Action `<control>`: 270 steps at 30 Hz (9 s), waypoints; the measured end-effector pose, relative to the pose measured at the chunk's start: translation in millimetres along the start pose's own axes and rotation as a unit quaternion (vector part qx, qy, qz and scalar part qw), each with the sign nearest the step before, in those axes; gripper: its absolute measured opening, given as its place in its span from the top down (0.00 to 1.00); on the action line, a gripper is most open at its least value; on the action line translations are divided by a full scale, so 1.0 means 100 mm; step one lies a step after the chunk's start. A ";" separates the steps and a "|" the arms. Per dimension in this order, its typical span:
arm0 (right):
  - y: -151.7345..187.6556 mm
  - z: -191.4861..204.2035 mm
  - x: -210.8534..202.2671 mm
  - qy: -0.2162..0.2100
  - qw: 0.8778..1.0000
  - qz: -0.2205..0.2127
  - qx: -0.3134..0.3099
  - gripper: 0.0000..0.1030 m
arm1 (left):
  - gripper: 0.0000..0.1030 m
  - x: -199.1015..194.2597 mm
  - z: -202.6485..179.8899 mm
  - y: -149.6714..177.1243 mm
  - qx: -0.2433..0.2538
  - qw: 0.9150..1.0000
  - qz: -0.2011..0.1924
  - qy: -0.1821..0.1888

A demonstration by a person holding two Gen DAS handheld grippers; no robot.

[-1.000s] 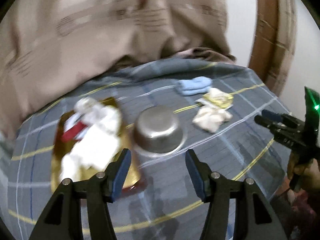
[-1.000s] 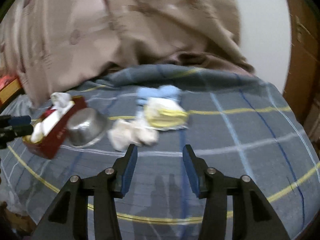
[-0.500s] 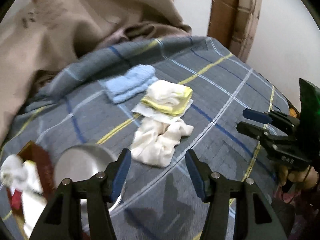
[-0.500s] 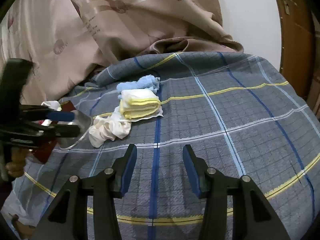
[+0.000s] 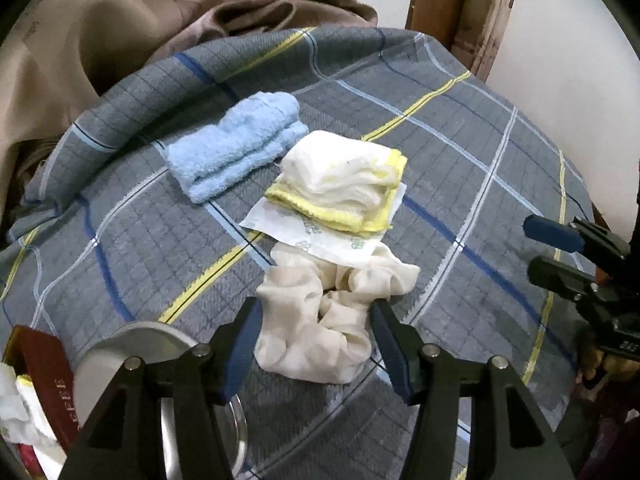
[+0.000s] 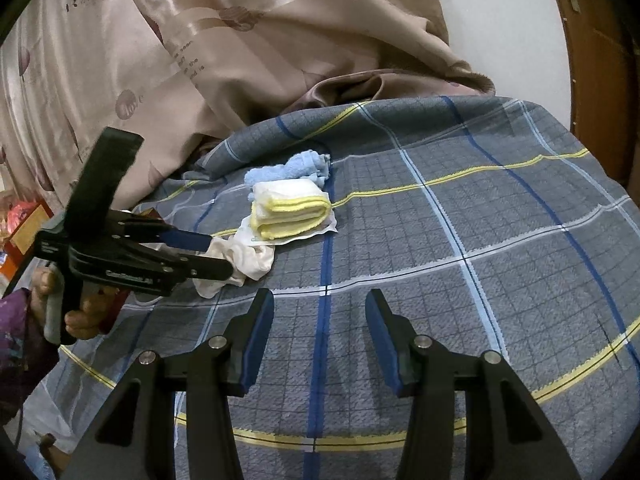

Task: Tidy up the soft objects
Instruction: 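Move the left tool to the cream crumpled cloth and grasp it, then carry the cream cloth with the left gripper while the right gripper grasps the blue towel, then lower the cream cloth into the tin and open the left gripper, then lower the blue towel into the tin and open the right gripper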

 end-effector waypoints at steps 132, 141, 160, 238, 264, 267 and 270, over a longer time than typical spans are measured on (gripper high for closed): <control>-1.22 1.06 2.37 0.031 0.862 0.246 -0.442 0.73 | 0.82 -1.48 0.41 1.60 -0.282 0.936 -0.200 -0.071; -1.40 1.16 2.22 0.035 0.893 0.208 -0.397 0.84 | 0.82 -1.47 0.45 1.64 -0.289 0.933 -0.198 -0.076; -0.80 2.65 1.17 -0.190 0.942 0.148 -0.233 0.84 | 0.81 -2.21 0.57 2.01 -0.297 0.916 -0.236 -0.128; 0.15 2.32 0.07 -0.202 0.972 0.047 -0.111 0.84 | 0.55 -2.13 1.73 2.26 -0.302 0.907 -0.214 -0.197; -0.14 3.39 1.11 -0.242 0.962 0.110 -0.063 0.84 | 0.53 -2.81 0.96 2.98 -0.412 0.844 -0.244 -0.241; -0.08 3.40 1.20 -0.232 0.963 0.119 -0.063 0.83 | 0.53 -2.75 1.00 3.02 -0.421 0.843 -0.238 -0.234; -0.04 3.42 1.24 -0.223 0.964 0.121 -0.077 0.83 | 0.53 -2.72 1.04 3.05 -0.428 0.842 -0.236 -0.229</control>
Point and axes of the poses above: each gripper's, at about its wrist camera, not at the fingertips, and x roughly the way its jaws point, z to its left, y to its underside, the point moved 4 cm from there along x, roughly the way its jaws point, and after that the axes turned 1 degree about y, right-handed, at the moved point
